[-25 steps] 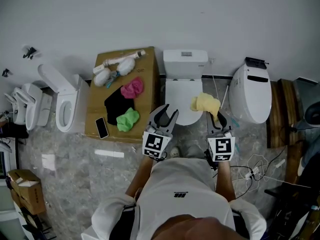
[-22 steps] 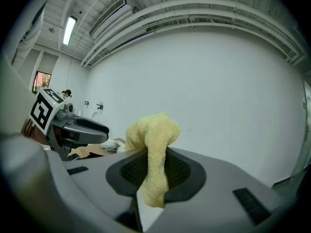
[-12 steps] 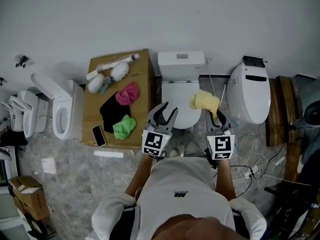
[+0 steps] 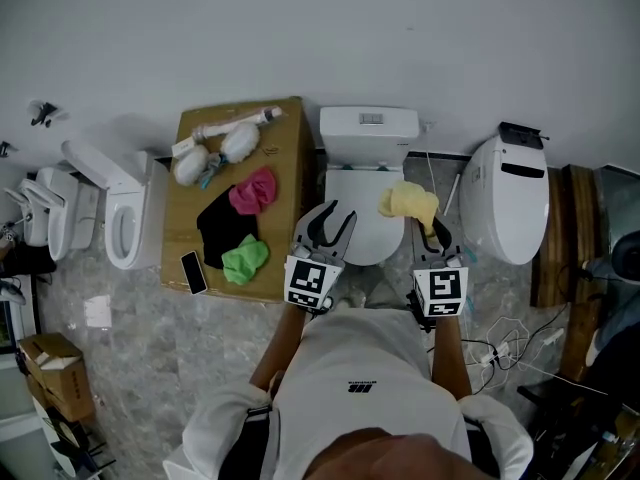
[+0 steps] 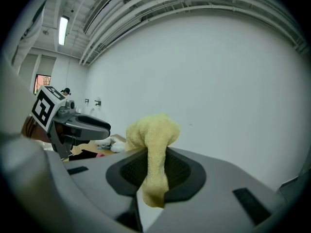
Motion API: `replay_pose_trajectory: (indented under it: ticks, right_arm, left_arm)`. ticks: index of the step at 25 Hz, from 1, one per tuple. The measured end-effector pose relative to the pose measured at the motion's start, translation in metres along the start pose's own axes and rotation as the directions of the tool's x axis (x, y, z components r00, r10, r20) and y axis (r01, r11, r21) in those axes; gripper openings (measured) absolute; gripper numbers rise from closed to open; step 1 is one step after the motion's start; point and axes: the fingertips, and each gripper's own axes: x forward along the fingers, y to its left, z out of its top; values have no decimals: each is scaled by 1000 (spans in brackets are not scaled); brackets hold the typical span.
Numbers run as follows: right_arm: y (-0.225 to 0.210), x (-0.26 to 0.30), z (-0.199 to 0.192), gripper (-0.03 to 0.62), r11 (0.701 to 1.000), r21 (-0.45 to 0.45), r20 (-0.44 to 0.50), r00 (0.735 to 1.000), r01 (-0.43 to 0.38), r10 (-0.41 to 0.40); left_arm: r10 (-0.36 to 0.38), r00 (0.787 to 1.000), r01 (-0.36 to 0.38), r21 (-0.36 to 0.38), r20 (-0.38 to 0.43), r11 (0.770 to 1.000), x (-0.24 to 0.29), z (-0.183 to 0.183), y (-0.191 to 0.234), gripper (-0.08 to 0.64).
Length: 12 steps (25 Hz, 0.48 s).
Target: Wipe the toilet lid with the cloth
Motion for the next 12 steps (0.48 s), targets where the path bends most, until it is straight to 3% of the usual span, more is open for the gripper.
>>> replay_pose_trajectory:
  ticks: [12]
  right_arm:
    - [-55, 79, -19, 89, 994, 16, -75, 991, -112, 113]
  left_arm:
    - [68, 996, -70, -40, -60, 997, 83, -12, 28, 155]
